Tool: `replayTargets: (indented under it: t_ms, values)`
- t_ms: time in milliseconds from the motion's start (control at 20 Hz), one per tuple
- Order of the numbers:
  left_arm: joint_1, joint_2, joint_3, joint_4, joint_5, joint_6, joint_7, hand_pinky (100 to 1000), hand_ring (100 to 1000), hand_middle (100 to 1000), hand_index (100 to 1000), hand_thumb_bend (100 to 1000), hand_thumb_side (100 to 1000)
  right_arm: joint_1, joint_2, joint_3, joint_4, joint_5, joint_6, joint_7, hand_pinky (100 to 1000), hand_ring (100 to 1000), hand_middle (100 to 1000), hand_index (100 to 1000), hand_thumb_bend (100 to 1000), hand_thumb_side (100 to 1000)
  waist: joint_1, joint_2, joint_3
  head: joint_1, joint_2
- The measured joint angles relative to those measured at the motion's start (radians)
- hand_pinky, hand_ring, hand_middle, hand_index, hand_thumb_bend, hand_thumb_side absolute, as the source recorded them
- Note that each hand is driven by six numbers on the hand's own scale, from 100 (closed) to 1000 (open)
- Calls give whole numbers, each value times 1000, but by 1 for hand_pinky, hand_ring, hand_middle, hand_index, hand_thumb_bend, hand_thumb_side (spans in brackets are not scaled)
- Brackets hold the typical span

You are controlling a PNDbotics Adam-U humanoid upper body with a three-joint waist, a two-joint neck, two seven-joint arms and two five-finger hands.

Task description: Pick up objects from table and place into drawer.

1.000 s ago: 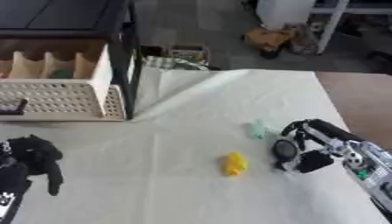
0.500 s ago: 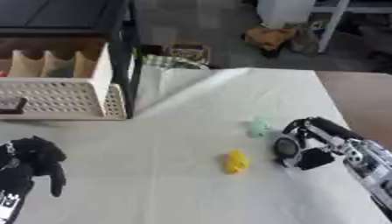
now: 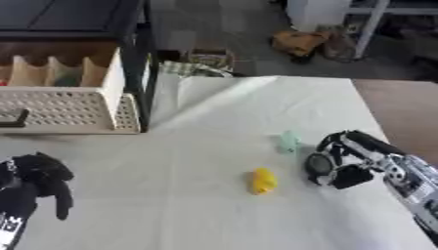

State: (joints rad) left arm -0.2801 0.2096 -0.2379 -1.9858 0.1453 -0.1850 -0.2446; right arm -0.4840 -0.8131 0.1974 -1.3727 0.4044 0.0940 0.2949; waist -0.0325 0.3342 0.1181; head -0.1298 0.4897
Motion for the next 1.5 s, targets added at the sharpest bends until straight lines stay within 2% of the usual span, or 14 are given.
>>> replayTargets:
  t_ms: [450, 1200, 1250, 1500]
  values:
    - [0, -3, 0, 0, 0, 1, 0, 294, 443, 575, 742, 100, 455, 0, 0, -3, 0, 3, 2, 2, 545, 604, 328, 732, 466, 249, 0, 0, 0, 0, 0]
    - [0, -9, 0, 0, 0, 10, 0, 294, 444, 576, 740, 100, 455, 0, 0, -3, 0, -2, -1, -9, 511, 596, 308, 717, 403, 199, -3, 0, 5, 1, 0]
    - [0, -9, 0, 0, 0, 11, 0, 295, 444, 576, 738, 100, 457, 0, 0, -3, 0, -2, -1, -10, 488, 585, 305, 708, 385, 187, -3, 0, 6, 1, 0]
    - [-2, -9, 0, 0, 0, 14, 3, 295, 444, 576, 737, 100, 458, -1, -1, -2, 5, -2, -1, -10, 479, 579, 317, 710, 412, 203, -7, 1, 11, 1, -7]
